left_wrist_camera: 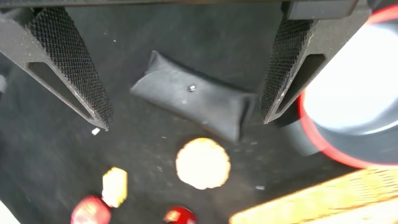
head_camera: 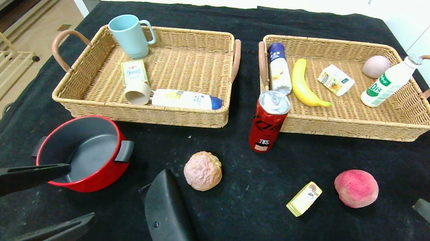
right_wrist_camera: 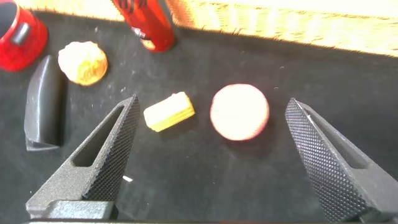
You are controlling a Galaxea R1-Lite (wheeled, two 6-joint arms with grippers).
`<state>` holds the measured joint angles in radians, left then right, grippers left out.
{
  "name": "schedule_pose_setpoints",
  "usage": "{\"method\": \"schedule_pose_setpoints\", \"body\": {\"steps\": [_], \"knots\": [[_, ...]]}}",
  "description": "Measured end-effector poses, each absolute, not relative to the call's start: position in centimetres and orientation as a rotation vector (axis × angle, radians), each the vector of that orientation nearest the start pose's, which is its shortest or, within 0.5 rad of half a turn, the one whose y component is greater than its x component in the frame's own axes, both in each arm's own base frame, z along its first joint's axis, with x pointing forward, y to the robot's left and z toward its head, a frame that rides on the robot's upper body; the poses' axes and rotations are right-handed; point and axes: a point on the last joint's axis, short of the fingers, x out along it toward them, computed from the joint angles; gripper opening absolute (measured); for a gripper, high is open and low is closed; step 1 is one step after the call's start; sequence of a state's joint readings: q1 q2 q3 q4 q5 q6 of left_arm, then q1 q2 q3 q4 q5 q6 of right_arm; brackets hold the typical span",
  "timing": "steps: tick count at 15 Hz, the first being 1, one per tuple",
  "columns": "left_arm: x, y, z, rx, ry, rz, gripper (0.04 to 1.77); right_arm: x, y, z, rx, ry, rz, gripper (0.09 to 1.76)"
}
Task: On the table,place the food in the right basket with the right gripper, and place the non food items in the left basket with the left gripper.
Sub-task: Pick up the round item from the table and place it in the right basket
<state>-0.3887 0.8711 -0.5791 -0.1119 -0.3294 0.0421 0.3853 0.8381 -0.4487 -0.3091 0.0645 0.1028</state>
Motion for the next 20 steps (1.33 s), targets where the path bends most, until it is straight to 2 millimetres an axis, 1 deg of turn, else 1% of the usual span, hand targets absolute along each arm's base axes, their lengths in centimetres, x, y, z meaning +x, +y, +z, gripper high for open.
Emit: {"method": "schedule_pose_setpoints", "body": {"steps": [3, 6, 8, 12, 16, 18, 20], "knots": [[10.3, -5.5, 23.9, 0.053, 0.202, -0.759, 1.72, 9.6, 4.5, 21.8, 0.077, 0.132, 0.483, 1.71], [11.5, -6.5, 24.3, 0.058, 0.222, -0.786, 1.72, 10.7, 5.2, 21.7, 0.055, 0.146, 0.498, 1.71], [12.0, -6.8, 24.4, 0.068, 0.233, -0.791, 1.72, 11.2, 5.4, 21.6, 0.049, 0.162, 0.491, 1.71], [12.2, -6.8, 24.4, 0.072, 0.231, -0.787, 1.72, 11.7, 5.8, 21.7, 0.042, 0.170, 0.484, 1.71], [12.0, -6.5, 24.6, 0.066, 0.215, -0.768, 1.72, 11.8, 5.7, 21.6, 0.032, 0.181, 0.438, 1.71], [12.1, -6.3, 24.6, 0.065, 0.215, -0.758, 1.72, 12.1, 5.5, 21.6, 0.015, 0.215, 0.332, 1.71], [12.0, -6.2, 24.6, 0.066, 0.212, -0.753, 1.72, 12.7, 5.5, 22.3, 0.000, 0.238, 0.235, 1.71]]}}
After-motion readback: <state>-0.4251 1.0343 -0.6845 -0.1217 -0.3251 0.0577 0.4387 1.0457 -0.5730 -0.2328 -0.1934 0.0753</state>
